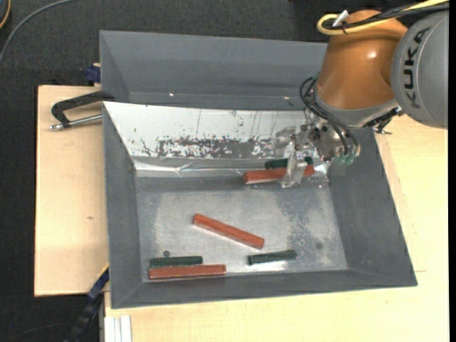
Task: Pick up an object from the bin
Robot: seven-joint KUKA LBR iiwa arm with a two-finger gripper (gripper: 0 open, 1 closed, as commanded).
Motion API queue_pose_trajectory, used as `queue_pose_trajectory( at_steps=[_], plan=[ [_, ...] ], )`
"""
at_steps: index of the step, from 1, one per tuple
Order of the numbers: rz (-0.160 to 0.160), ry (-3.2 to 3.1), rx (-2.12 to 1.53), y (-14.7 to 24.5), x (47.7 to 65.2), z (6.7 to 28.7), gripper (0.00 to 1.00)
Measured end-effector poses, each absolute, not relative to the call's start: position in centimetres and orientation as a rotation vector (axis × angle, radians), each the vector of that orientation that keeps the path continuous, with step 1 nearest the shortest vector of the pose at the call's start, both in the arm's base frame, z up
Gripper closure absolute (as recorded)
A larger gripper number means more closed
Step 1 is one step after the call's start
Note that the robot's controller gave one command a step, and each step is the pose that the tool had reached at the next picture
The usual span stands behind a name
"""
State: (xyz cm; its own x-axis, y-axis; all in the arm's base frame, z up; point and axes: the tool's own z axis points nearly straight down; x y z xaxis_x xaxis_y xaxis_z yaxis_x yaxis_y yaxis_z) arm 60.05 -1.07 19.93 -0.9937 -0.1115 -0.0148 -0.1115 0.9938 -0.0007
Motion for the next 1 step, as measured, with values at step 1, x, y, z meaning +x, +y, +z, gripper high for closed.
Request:
queue_pose_trajectory(
  at_steps=[1],
  plan=[
    [-0.001,3.085,-0.512,0.51,56.73,31.70,1.00]
  ],
)
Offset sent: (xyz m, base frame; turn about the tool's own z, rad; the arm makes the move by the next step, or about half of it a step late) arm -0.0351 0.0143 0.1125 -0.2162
